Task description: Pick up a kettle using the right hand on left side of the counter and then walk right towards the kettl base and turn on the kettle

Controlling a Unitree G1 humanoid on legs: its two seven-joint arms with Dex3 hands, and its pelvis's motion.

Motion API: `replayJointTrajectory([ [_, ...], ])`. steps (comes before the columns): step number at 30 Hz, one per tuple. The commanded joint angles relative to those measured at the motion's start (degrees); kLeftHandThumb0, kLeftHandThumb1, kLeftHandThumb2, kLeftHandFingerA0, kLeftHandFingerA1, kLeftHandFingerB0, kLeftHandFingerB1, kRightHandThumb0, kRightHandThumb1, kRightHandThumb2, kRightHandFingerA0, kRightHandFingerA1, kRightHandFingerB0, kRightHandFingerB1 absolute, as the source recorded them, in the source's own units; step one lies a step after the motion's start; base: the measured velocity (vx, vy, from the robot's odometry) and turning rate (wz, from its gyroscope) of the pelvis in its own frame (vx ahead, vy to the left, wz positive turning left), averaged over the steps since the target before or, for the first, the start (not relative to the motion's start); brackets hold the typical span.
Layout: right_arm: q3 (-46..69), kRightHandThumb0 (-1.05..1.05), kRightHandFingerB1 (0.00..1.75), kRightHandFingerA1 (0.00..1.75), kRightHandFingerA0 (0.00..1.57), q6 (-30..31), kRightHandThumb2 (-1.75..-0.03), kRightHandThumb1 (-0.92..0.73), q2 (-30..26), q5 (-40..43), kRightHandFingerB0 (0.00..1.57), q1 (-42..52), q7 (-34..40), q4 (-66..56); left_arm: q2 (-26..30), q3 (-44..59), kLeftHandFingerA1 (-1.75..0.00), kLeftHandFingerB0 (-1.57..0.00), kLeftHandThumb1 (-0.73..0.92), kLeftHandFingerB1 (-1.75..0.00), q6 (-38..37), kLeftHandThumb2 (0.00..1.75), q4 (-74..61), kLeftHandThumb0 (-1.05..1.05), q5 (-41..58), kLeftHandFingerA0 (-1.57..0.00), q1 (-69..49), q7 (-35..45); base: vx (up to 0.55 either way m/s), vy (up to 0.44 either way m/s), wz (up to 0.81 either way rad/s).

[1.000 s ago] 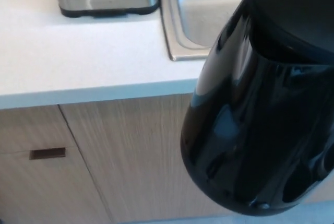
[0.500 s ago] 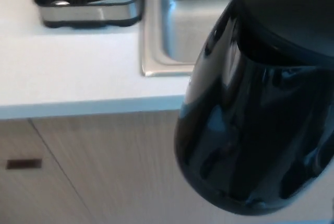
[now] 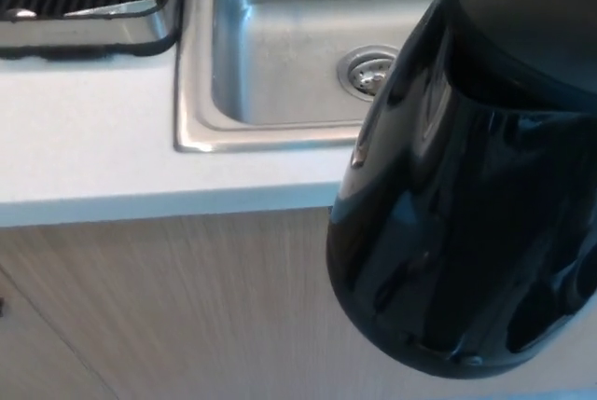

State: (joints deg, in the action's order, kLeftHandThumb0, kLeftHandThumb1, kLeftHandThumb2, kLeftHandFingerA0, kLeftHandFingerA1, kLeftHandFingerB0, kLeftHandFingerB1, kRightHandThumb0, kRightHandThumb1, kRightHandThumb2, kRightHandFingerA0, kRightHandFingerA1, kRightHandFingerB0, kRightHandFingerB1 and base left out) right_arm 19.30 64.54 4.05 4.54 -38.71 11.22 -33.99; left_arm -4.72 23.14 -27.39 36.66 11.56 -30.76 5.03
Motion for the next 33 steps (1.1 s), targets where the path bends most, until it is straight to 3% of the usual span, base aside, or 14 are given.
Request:
replayJointTrajectory([
  [1, 0.3, -0.15, 1.53, 1.75, 1.13, -2.9, -1.48, -0.41, -0.4, 0.9, 0.94, -2.0, 0.2, 0.1, 0.1, 0.1, -1.18, -1.03, 0.25, -1.09, -3.0, 1.51, -1.2, 0.32, 0.2, -1.07, -1.0, -0.5, -0.02, -0.018, 0.09],
  [4, 0.3, -0.15, 1.53, 1.75, 1.13, -2.8, -1.48, -0.41, -0.4, 0.9, 0.94, -2.3, 0.4, 0.4, 0.2, 0.1, -1.18, -1.03, 0.25, -1.09, -2.8, 1.51, -1.1, 0.32, 0.4, -1.07, -0.9, -0.4, 0.0, -0.007, 0.05],
  [5, 0.4, -0.15, 1.53, 1.75, 1.13, -2.9, -1.49, -0.4, -0.5, 0.9, 0.95, -2.4, 0.4, 0.4, 0.3, 0.1, -1.13, -1.08, 0.46, -1.07, -2.8, 1.28, -1.0, 0.28, 0.5, -1.11, -0.8, -0.4, 0.0, 0.0, 0.0],
  [6, 0.5, -0.15, 1.53, 1.75, 1.13, -3.1, -1.49, -0.4, -0.6, 1.0, 0.95, -2.5, 0.3, 0.4, 0.4, 0.1, -1.13, -1.08, 0.46, -1.07, -2.8, 1.28, -0.9, 0.28, 0.5, -1.11, -0.6, -0.3, 0.0, 0.0, 0.0],
  [14, 0.6, -0.14, 1.52, 1.75, 1.13, -2.6, -1.47, -0.42, -0.6, 0.9, 0.94, -2.7, 0.3, 0.5, 0.1, 0.1, -1.13, -1.07, 0.45, -1.08, -2.7, 1.3, -1.4, 0.3, 0.7, -1.11, -0.8, -0.2, 0.02, -0.212, -0.05],
  [15, 0.4, -0.18, 1.59, 1.75, 1.12, -2.5, -1.51, -0.34, -0.7, 1.1, 0.9, -2.5, 0.0, 0.2, 0.0, 0.2, -1.18, -1.05, 0.26, -1.1, -2.9, 1.53, -1.1, 0.31, 0.8, -1.08, -1.0, -0.1, 0.02, -0.279, -0.02],
  [16, 0.4, -0.15, 1.52, 1.75, 1.13, -2.2, -1.49, -0.4, -0.6, 1.2, 0.96, -2.4, 0.0, 0.0, -0.1, 0.2, -1.12, -1.06, 0.43, -1.07, -3.0, 1.3, -1.0, 0.3, 0.8, -1.1, -1.2, 0.1, 0.02, -0.249, -0.23],
  [18, 0.4, -0.14, 1.52, 1.75, 1.13, -2.1, -1.5, -0.4, -0.5, 1.2, 0.96, -2.2, 0.0, -0.3, -0.1, 0.3, -1.13, -1.06, 0.42, -1.07, -3.2, 1.29, -1.1, 0.3, 0.9, -1.11, -1.4, 0.2, 0.02, -0.227, -0.08],
  [19, 0.4, -0.14, 1.52, 1.75, 1.13, -2.3, -1.5, -0.4, -0.4, 1.3, 0.96, -2.0, -0.1, -0.4, -0.2, 0.3, -1.2, -1.05, 0.26, -1.1, -3.3, 1.52, -1.1, 0.3, 1.0, -1.1, -1.4, 0.3, 0.02, -0.207, -0.02],
  [25, 0.9, -0.16, 1.61, 1.75, 1.1, -1.7, -1.48, -0.37, -0.1, 1.2, 0.87, -1.9, 0.3, -0.5, -0.1, 0.6, -1.22, -1.05, 0.27, -1.11, -2.7, 1.53, -2.5, 0.26, 1.2, -1.07, -1.2, 0.0, 0.02, -0.079, 0.0],
  [27, 1.1, -0.16, 1.62, 1.75, 1.1, -2.1, -1.49, -0.37, 0.1, 1.2, 0.87, -1.8, 0.3, -0.3, 0.3, 0.9, -1.22, -1.06, 0.28, -1.1, -2.9, 1.53, -2.8, 0.34, 1.3, -1.11, -0.6, -0.1, 0.0, 0.0, 0.0],
  [31, 1.0, -0.16, 1.61, 1.75, 1.1, -2.2, -1.48, -0.37, 0.2, 1.4, 0.87, -1.7, 0.2, -0.2, 0.0, 1.6, -1.26, -1.09, 0.24, -1.14, -2.6, 1.62, -4.7, 0.3, 3.0, -1.15, -0.5, 0.8, 0.01, 0.02, 0.11],
  [32, 0.9, -0.16, 1.61, 1.75, 1.1, -2.5, -1.47, -0.38, 0.0, 1.4, 0.86, -1.6, -0.1, -0.1, 2.2, 3.5, -0.9, -0.97, 0.52, -0.75, -5.6, 1.02, 9.1, -0.06, 3.6, -1.02, 5.5, 2.0, -0.02, 0.004, 0.07],
  [33, 0.8, -0.16, 1.61, 1.75, 1.1, -2.7, -1.47, -0.38, -0.1, 1.4, 0.86, -1.5, -0.1, 0.0, 3.1, 4.3, -0.9, -0.97, 0.52, -0.75, -7.0, 1.02, 15.1, -0.06, 3.8, -1.02, 8.1, 2.5, 0.0, 0.0, 0.0],
])
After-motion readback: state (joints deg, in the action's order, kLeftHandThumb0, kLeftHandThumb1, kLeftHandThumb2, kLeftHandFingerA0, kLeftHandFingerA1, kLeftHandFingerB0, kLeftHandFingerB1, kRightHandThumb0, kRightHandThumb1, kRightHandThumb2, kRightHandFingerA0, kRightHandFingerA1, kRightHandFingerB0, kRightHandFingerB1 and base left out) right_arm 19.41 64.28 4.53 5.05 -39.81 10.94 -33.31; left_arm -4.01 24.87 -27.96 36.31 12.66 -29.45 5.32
